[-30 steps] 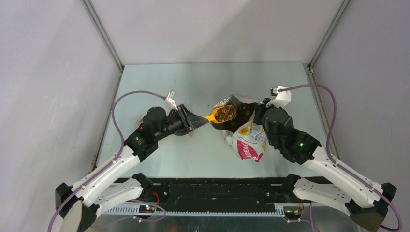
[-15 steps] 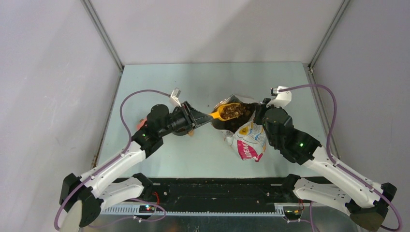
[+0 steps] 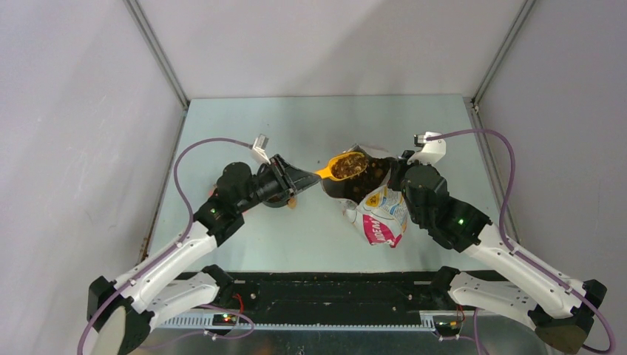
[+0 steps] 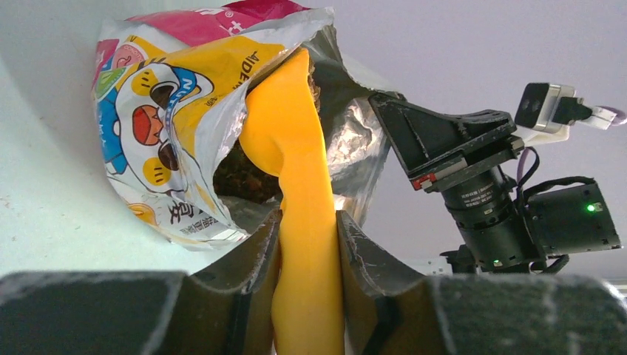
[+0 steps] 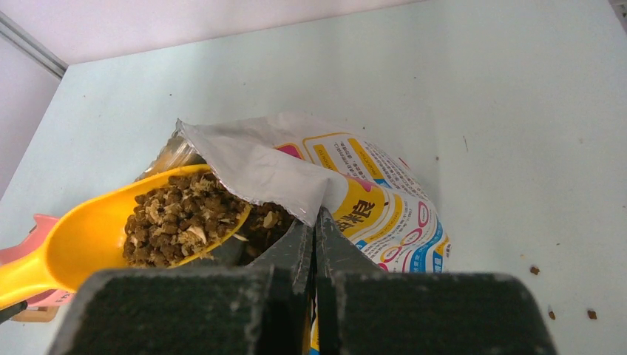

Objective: Serve the pet food
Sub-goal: Collect the pet food from the pet food bag.

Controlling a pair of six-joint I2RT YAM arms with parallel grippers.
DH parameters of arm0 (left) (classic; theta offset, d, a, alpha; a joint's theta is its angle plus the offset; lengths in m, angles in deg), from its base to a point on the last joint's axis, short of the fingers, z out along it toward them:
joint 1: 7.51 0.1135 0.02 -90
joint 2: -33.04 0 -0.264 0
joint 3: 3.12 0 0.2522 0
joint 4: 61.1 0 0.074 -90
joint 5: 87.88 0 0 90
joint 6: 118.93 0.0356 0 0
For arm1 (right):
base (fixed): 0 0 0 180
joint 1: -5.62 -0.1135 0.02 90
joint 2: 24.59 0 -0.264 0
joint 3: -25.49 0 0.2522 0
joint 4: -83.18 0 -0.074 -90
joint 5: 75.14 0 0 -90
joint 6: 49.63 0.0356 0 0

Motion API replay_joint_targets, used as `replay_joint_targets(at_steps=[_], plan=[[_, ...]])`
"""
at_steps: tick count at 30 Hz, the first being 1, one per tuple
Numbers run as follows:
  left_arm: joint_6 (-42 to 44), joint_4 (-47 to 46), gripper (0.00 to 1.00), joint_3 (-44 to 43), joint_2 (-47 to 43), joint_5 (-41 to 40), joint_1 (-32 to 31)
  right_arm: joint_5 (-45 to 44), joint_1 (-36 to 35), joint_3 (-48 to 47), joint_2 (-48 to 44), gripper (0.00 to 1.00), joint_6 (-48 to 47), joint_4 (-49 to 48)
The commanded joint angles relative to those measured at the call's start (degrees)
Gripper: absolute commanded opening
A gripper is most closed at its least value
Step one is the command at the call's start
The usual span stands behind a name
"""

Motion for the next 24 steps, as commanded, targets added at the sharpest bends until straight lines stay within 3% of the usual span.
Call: replay_joint_targets(at_steps=[1, 7, 14, 24], plan=[[-5.2, -12.9, 0.00, 3.8, -1.3, 1.4, 0.8, -1.4, -0.8, -1.2, -2.4, 0.00, 1.1, -4.1], [-9.2, -21.5, 0.00, 7.5, -0.9, 2.0, 1.3, -1.2, -1.2, -1.2, -3.0, 0.00, 1.4, -3.9], [-21.2, -47.9, 0.00, 15.5, 5.8, 8.7, 2.7, -1.2, -1.5, -1.2, -3.4, 0.00, 1.5, -3.8], [-26.5, -59.2, 0.00, 17.3, 10.3, 11.6, 3.8, -1.9, -1.4, -1.2, -3.2, 0.00, 1.3, -3.9]])
